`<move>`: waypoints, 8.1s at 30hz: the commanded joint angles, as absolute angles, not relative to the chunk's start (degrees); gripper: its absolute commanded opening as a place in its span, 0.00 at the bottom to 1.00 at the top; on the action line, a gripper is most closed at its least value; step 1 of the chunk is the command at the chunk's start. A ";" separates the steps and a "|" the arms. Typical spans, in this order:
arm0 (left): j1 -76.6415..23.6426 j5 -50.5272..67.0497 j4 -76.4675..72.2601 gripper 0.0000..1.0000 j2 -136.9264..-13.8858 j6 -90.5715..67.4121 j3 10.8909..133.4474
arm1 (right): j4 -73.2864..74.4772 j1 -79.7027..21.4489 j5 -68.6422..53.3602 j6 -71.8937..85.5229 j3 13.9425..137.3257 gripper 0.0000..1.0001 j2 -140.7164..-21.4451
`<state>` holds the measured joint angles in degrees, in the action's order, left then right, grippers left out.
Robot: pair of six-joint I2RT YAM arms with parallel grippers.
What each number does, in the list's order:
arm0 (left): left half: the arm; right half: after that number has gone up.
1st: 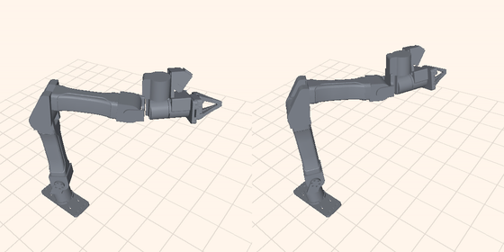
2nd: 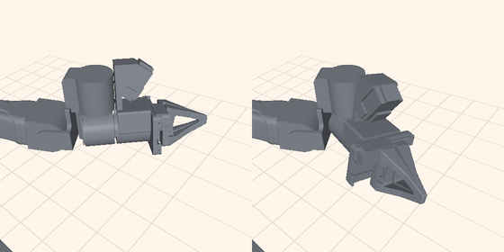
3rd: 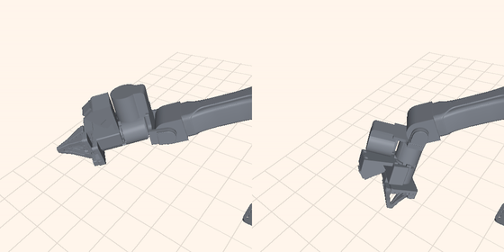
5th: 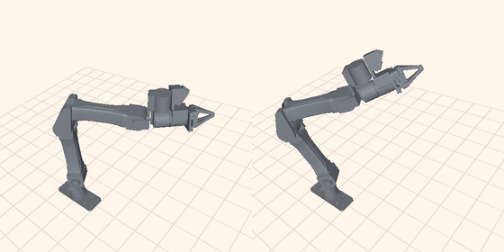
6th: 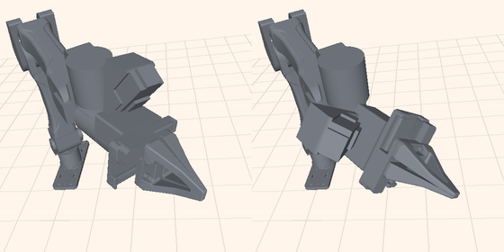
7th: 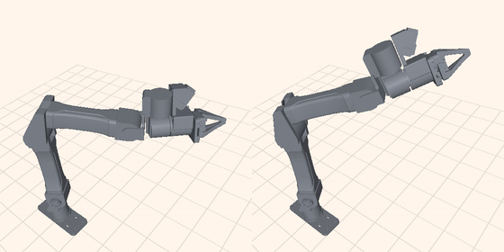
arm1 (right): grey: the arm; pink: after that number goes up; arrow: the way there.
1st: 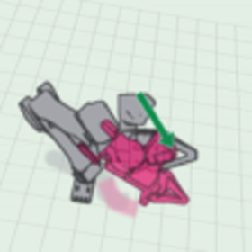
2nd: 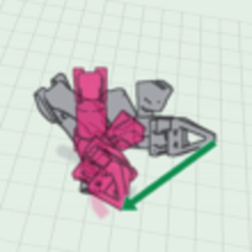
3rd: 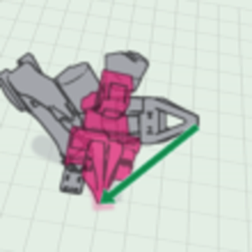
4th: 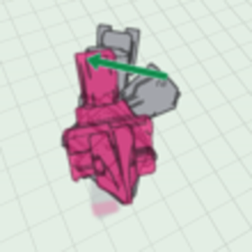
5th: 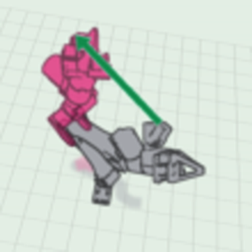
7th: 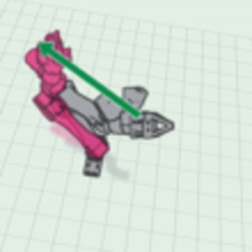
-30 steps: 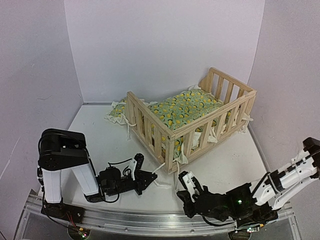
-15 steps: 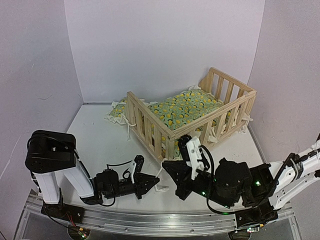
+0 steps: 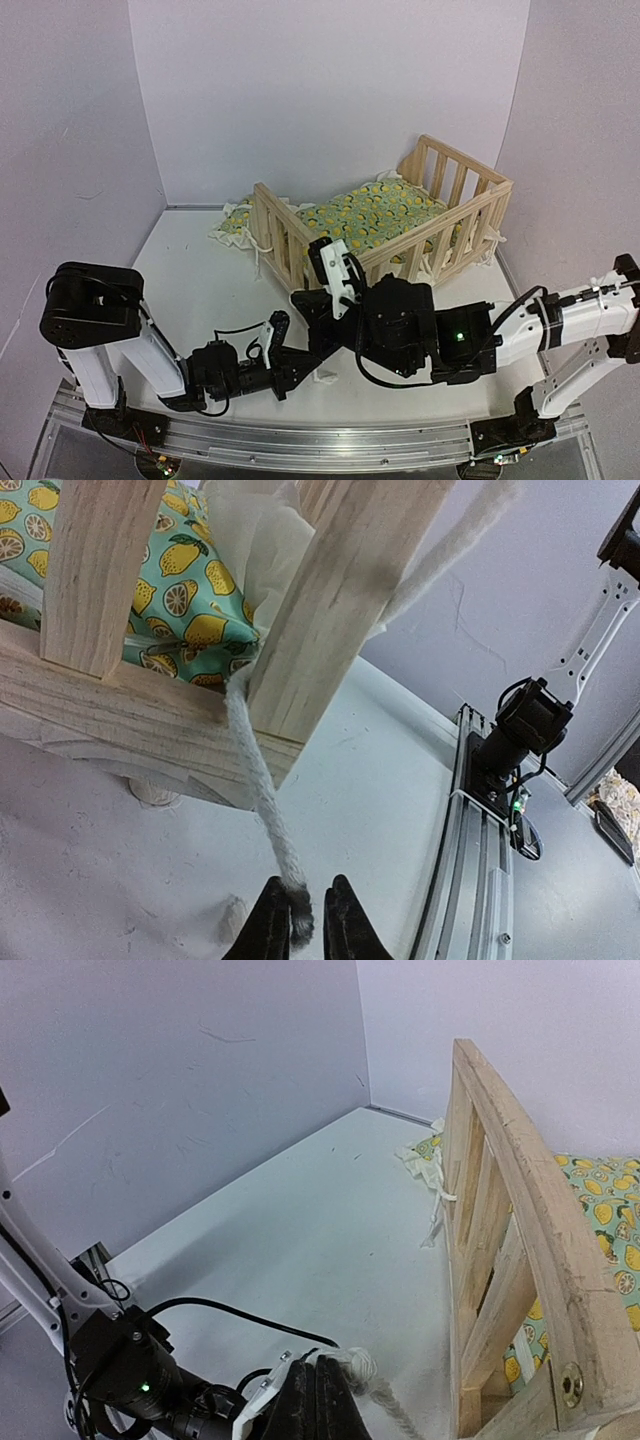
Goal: Set up the pet bed
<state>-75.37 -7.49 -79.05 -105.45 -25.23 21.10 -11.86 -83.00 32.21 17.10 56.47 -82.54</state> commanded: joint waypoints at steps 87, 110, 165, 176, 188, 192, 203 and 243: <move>-76.00 -8.23 -65.39 0.11 -109.01 -25.03 23.56 | -57.12 -78.99 35.99 16.48 30.77 0.45 -110.73; -76.79 -7.07 -65.35 0.01 -103.24 -24.65 21.35 | -53.45 -78.44 31.76 19.63 29.04 0.00 -106.83; -67.85 15.10 -54.44 0.21 -94.20 -19.12 32.16 | -57.09 -76.69 28.13 15.61 22.55 0.00 -88.44; -67.51 14.34 -54.23 0.23 -91.14 -19.16 29.92 | -74.60 -75.60 25.98 15.10 18.99 0.00 -95.47; -66.75 4.14 -34.91 0.35 -74.55 -2.09 31.55 | -74.93 -75.23 23.98 13.00 17.72 0.00 -95.79; -66.68 9.47 -34.29 0.21 -78.63 8.91 33.86 | -74.94 -75.26 23.83 12.70 17.79 0.00 -95.61; -66.66 9.53 -32.78 0.20 -87.90 24.73 38.22 | -74.97 -75.23 21.90 11.86 18.17 0.00 -94.82; -69.59 4.49 -27.07 0.18 -91.63 35.62 45.55 | -73.00 -75.23 20.10 11.15 19.51 0.00 -93.87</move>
<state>-68.14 2.68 -25.52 -91.81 37.15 42.41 -71.81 -75.18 21.61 11.77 17.52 -95.88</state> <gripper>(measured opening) 0.213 0.011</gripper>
